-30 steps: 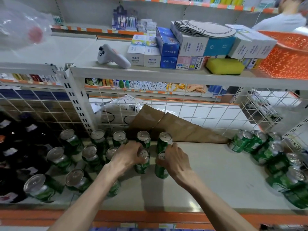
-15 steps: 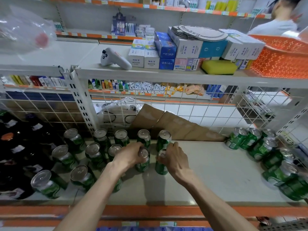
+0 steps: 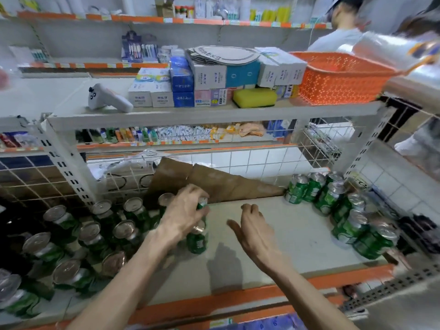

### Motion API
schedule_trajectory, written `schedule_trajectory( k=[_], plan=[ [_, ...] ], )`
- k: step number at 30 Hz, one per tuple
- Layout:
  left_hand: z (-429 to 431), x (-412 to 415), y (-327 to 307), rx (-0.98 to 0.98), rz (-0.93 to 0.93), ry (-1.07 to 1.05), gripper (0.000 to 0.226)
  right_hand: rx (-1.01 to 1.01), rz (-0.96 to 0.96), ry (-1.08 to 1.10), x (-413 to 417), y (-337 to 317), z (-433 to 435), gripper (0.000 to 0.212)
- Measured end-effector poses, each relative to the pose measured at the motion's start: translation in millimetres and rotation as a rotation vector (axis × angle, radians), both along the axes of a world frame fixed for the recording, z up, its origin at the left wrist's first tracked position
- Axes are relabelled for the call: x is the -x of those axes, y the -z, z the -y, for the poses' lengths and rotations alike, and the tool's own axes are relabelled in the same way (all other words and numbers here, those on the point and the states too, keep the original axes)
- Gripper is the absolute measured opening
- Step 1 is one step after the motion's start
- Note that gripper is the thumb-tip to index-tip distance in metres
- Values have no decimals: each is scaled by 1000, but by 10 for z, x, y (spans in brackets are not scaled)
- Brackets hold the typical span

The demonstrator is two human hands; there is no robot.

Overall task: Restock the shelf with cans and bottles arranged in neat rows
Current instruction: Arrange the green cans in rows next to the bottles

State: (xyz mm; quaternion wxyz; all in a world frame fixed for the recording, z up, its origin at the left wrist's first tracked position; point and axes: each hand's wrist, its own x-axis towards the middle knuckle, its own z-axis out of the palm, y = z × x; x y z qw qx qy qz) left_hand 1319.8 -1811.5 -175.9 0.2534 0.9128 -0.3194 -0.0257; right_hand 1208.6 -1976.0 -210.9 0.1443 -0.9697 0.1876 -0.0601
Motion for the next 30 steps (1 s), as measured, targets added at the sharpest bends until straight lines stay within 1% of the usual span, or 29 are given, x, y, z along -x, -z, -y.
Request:
schedule_trajectory(
  k=[3,7,10,12,14,17,19,22,25,27,30],
  plan=[
    [784,109,-65,14,14,109,25,43,26,119,337,-77,701,47],
    [1925,384,-38,-72,-60,267,32,142,-20,296,875,-149,1764,50],
    [2637,564,60,-87,-128,312,39,206,-2,411,1309,-149,2493,51],
    [3017,653,141,-95,-163,340,46,172,-62,476,1520,-115,2863,55],
    [3346,777,203,-111,-211,416,54,105,-120,502,1641,-41,3125,61],
    [3750,1026,288,-174,-253,544,64,15,-196,461,1718,72,3343,71],
    [3933,1162,350,-185,-253,594,65,-33,-234,403,1729,117,3417,71],
    [4103,1255,415,-197,-229,631,69,-64,-237,348,1685,186,3478,62],
    [4148,1233,462,-250,-145,595,70,-68,-247,334,1589,236,3485,51],
    [4125,1205,467,-277,-137,583,67,-40,-265,334,1531,230,3478,47],
    [4019,1220,464,-259,-114,583,65,6,-268,324,1515,192,3452,39]
  ],
)
